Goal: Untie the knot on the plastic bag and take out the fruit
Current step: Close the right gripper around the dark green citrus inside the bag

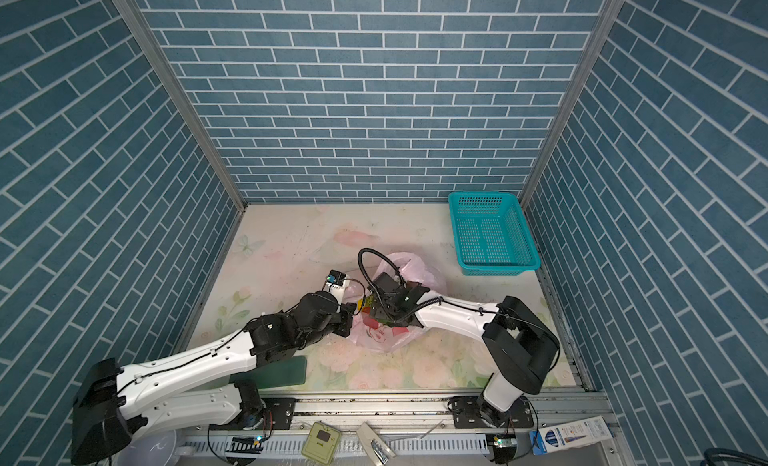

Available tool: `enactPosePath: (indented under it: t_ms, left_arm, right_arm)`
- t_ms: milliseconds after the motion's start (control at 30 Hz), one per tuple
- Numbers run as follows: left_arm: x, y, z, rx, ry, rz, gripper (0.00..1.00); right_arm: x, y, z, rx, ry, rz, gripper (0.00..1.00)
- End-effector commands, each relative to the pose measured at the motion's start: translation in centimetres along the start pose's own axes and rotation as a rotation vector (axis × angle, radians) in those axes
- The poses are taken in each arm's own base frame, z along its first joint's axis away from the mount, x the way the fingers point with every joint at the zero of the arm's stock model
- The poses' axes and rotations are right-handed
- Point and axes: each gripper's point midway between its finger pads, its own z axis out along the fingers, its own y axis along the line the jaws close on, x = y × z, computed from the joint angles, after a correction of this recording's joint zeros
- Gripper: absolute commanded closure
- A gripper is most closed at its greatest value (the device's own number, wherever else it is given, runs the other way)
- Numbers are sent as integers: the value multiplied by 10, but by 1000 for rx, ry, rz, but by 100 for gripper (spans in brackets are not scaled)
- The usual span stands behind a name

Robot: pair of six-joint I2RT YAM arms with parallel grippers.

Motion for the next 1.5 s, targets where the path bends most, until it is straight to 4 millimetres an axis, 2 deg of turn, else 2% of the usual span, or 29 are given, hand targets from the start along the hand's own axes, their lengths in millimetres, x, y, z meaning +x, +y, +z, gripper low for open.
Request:
enactPosePath:
  t_ms: [0,333,400,533,667,833,1067,1267,1467]
  left_arm:
    - [-3,-6,0,15,-6,-6,100]
    - [-4,-5,-1,9,-8,-5,100]
    - [-4,-5,0,9,-9,-6,100]
    - [-4,-5,0,8,-11,-9,100]
    - [-7,-4,-1,-3,-21,-12,100]
    - [-17,-3,-3,-12,-45,-20,100]
    - [-22,-2,-4,-16,-61,-31,100]
    - [-22,2,-6,-29,-61,-23,100]
    - [-20,5,-7,-38,-63,-19,100]
  right_arm:
    - [14,-12,15,16,36,57,16]
    - [-3,-11,29,42,-57,27,18]
    - [-5,-13,30,45,-72,23,23]
    - [-5,-14,29,32,-69,24,41]
    - [-1,-9,23,-1,-43,8,49]
    - [13,2,3,-86,-1,-38,56]
    - [27,16,-30,-160,14,-122,58]
    - [27,31,-57,-209,1,-166,59]
    - [18,42,-87,-231,-19,-201,60]
